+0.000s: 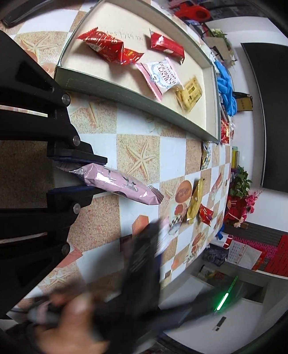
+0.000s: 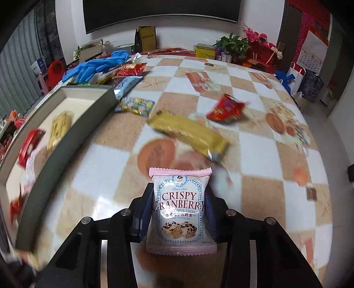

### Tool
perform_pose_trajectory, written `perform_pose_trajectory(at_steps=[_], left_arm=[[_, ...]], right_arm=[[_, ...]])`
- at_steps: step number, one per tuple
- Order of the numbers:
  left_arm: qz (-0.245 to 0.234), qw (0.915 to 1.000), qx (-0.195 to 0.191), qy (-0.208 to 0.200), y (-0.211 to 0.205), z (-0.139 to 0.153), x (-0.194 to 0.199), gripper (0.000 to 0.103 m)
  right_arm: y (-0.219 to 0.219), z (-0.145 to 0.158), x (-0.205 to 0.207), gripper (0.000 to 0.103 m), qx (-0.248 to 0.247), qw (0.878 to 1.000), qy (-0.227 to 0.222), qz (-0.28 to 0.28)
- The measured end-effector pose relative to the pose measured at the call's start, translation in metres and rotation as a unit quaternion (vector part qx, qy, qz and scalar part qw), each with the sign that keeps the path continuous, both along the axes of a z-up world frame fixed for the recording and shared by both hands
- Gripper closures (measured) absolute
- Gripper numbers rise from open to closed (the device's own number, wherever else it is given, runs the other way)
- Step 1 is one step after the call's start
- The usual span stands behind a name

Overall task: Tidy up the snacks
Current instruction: 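Carry the pink bar and Crispy Cranberry packet over the grey tray with both grippers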

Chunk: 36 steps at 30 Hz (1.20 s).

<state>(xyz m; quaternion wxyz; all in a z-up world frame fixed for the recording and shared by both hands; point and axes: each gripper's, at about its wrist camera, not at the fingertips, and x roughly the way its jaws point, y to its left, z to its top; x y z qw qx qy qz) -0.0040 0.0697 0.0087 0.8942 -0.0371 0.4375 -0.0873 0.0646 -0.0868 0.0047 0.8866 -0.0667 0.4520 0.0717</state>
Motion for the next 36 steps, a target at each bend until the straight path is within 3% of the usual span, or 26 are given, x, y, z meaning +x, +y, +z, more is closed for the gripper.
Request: perform_pose_trajectory(at_steps=[7, 13, 36], left_arm=[[0.014, 0.9991, 0.041, 0.007, -0.014, 0.000, 0.018, 0.084], [0.021, 0.9972, 0.071, -0.010, -0.021, -0.002, 0.017, 0.084], [0.023, 0.9973, 0.069, -0.012, -0.019, -0.001, 0.015, 0.084]], right_arm=[[-0.021, -0.002, -0.066, 0.059, 0.023, 1.000, -0.014, -0.008], [-0.021, -0.003, -0.070, 0.059, 0.027, 0.999, -0.025, -0.007], [-0.016, -0.004, -0.071, 0.059, 0.025, 0.999, -0.027, 0.004]])
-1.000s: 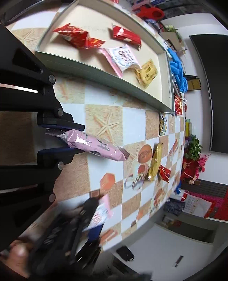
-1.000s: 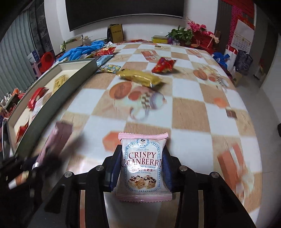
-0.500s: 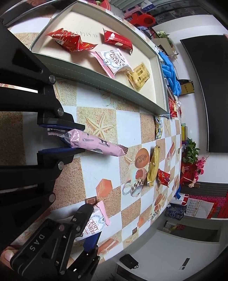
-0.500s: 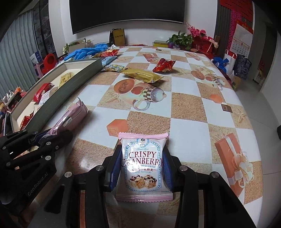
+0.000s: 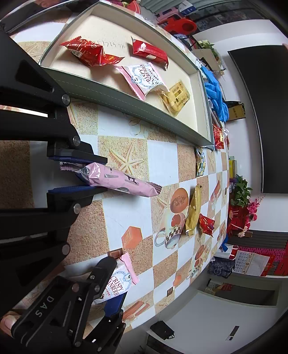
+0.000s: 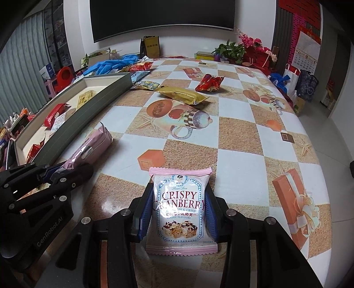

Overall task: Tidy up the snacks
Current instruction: 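Carry the pink bar and Crispy Cranberry packet over the grey tray with both grippers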

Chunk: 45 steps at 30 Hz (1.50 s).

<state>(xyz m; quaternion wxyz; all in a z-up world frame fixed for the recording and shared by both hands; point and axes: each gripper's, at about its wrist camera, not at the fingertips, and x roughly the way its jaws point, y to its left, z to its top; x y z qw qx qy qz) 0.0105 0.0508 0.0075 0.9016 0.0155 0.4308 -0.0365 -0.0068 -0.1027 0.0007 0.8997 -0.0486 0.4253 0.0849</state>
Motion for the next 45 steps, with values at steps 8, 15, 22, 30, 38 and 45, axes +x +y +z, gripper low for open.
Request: perform_pose_trajectory(at_steps=[8, 15, 22, 30, 38, 45], left_arm=[[0.004, 1.0000, 0.000, 0.006, 0.003, 0.001, 0.001, 0.085], [0.005, 0.9999, -0.011, 0.006, 0.005, 0.013, -0.006, 0.085], [-0.004, 0.9998, -0.017, -0.004, 0.003, 0.027, -0.013, 0.085], [0.014, 0.9998, 0.004, -0.012, 0.011, 0.036, -0.015, 0.085], [0.048, 0.9985, -0.020, -0.013, 0.043, 0.050, -0.010, 0.085], [0.087, 0.9945, -0.057, -0.007, 0.083, 0.061, -0.002, 0.086]], right_arm=[[-0.003, 0.008, -0.001, 0.060, 0.022, 1.000, 0.012, 0.004], [-0.004, 0.030, -0.010, 0.060, 0.027, 1.000, -0.009, 0.006], [-0.002, 0.037, -0.010, 0.060, 0.041, 0.999, -0.009, 0.009], [0.010, 0.046, -0.010, 0.060, 0.047, 0.999, -0.013, 0.025], [0.035, 0.057, -0.002, 0.060, 0.069, 0.996, -0.006, 0.056], [0.074, 0.074, 0.011, 0.060, 0.082, 0.992, -0.008, 0.096]])
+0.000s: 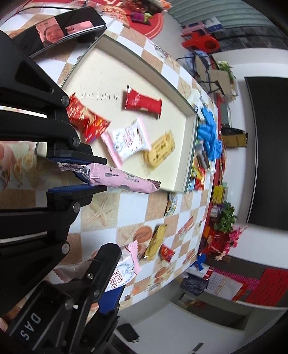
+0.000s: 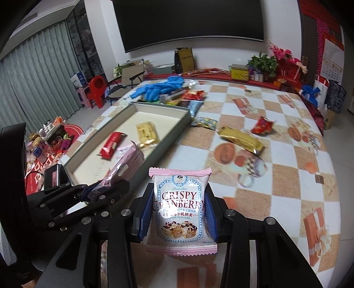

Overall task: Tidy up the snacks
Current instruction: 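Carry the pink bar and Crispy Cranberry packet over the grey tray with both grippers, then open both grippers to drop the pink bar and Cranberry packet into the tray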

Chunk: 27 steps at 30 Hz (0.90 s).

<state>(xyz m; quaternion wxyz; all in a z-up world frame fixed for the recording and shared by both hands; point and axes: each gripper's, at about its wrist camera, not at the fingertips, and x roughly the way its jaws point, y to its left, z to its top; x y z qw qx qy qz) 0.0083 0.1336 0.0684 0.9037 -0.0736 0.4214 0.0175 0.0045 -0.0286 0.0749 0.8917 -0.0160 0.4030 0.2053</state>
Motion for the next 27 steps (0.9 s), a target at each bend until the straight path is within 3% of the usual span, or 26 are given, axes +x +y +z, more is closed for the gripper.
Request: perform_pose_trajectory(at_steps=[6, 15, 20, 27], left_arm=[[0.032, 0.9995, -0.002, 0.001, 0.035, 0.008, 0.014, 0.086], [0.103, 0.9937, -0.039, 0.023, 0.099, 0.001, 0.041, 0.086], [0.113, 0.9929, -0.020, 0.031, 0.104, -0.005, 0.054, 0.087], [0.112, 0.9930, -0.014, 0.035, 0.108, -0.010, 0.058, 0.087]], right_arm=[[0.033, 0.012, 0.016, 0.060, 0.001, 1.000, -0.004, 0.026], [0.078, 0.017, 0.067, 0.060, 0.005, 0.999, 0.012, 0.045], [0.102, 0.004, 0.098, 0.060, -0.004, 0.998, 0.034, 0.052], [0.112, -0.008, 0.102, 0.060, -0.017, 0.997, 0.039, 0.060]])
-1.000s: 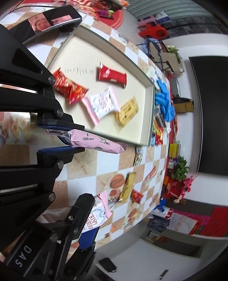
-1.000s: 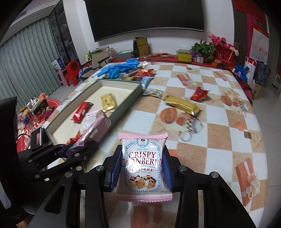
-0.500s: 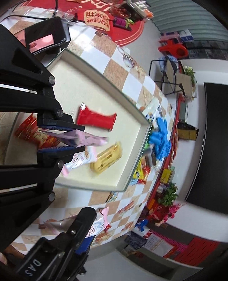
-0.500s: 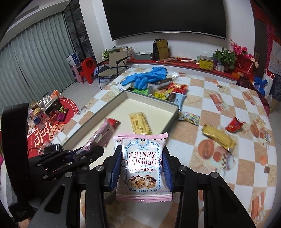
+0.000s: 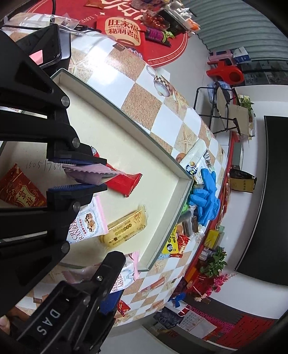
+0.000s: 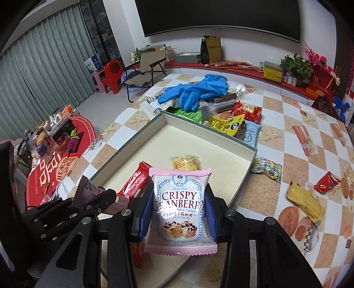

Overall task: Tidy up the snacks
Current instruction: 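Open both grippers to drop the pink bar and Cranberry packet into the tray, then move both open grippers back over the remaining snacks on the table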

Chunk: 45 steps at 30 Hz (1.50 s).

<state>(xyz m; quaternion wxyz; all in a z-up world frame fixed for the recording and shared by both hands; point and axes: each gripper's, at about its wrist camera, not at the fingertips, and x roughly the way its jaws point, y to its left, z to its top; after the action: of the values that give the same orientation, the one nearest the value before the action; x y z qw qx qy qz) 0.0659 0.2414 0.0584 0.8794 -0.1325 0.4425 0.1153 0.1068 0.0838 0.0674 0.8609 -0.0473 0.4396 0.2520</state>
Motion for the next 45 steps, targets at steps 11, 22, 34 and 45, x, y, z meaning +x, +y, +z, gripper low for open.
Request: perform_pose_trajectory(at_steps=[11, 22, 34, 45], left_arm=[[0.001, 1.0000, 0.006, 0.003, 0.000, -0.001, 0.003, 0.087], [0.028, 0.9995, 0.006, 0.012, 0.016, -0.001, 0.010, 0.029], [-0.143, 0.9887, 0.022, -0.040, -0.130, 0.007, -0.059, 0.025], [-0.240, 0.9693, 0.055, 0.005, -0.213, -0.045, -0.054, 0.023]], right_arm=[[0.006, 0.001, 0.000, 0.060, -0.005, 1.000, -0.010, 0.005], [0.010, 0.008, 0.039, 0.014, 0.059, 0.998, 0.036, -0.008], [-0.140, -0.018, -0.047, 0.014, -0.002, 0.994, -0.025, -0.110], [-0.235, -0.070, -0.091, 0.014, -0.089, 0.981, -0.012, -0.172]])
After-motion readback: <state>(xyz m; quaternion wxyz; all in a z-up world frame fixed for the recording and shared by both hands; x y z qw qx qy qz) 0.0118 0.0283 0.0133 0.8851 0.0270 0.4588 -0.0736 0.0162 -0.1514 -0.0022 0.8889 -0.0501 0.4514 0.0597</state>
